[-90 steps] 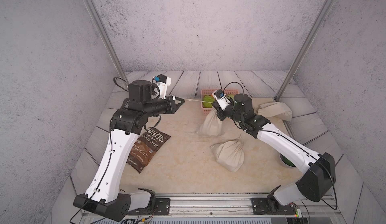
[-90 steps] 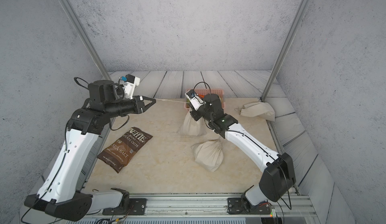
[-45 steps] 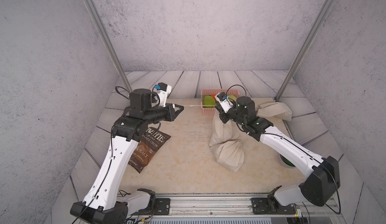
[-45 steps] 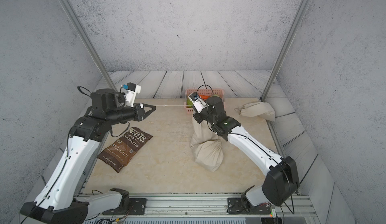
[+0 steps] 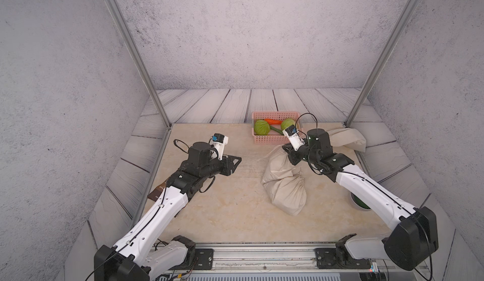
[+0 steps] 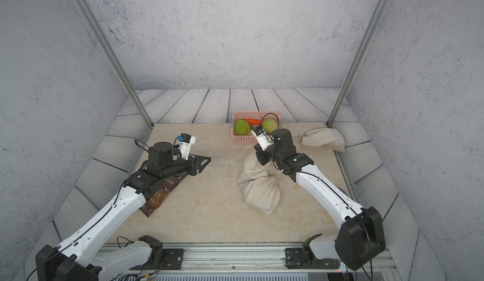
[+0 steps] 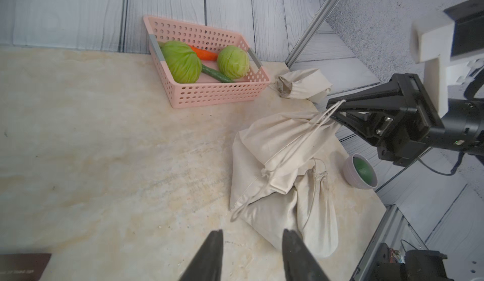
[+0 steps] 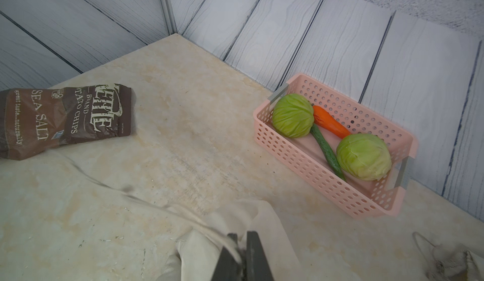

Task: Close the soil bag
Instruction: Frap the soil bag at the center of the board.

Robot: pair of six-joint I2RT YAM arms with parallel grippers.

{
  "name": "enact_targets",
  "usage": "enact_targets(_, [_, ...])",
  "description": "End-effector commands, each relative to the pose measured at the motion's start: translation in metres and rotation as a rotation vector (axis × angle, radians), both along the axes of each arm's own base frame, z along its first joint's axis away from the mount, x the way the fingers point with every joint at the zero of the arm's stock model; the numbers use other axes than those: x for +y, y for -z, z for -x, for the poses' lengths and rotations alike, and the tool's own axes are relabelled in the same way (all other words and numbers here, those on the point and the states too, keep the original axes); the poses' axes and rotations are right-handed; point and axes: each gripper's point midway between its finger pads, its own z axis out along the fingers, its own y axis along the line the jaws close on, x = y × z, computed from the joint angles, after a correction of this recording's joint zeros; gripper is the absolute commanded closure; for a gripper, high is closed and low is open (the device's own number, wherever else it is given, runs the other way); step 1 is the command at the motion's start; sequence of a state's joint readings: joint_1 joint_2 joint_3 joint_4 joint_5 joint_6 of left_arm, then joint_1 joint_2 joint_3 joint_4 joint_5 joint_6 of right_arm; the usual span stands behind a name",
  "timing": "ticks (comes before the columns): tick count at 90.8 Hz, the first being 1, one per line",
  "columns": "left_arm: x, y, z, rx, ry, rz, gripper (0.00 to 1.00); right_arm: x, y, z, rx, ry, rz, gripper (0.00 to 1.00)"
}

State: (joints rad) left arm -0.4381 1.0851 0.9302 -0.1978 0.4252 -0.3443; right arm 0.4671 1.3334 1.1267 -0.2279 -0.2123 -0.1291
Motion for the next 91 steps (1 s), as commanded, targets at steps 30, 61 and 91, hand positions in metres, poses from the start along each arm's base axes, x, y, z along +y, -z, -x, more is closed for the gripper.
enact_targets(30, [-0.087,-0.026,-0.022,-0.282,0.23,-0.054,0.2,0.016,-0.006,0.022,0.059,-0.088,-0.062,1.0])
enact_targets(61, [-0.135,0.002,-0.039,-0.282,0.361,-0.079,0.35,0.018,-0.004,0.028,0.079,-0.106,-0.066,1.0])
enact_targets(91, [-0.157,0.023,-0.035,-0.254,0.439,-0.078,0.52,0.02,-0.006,0.028,0.078,-0.11,-0.073,1.0])
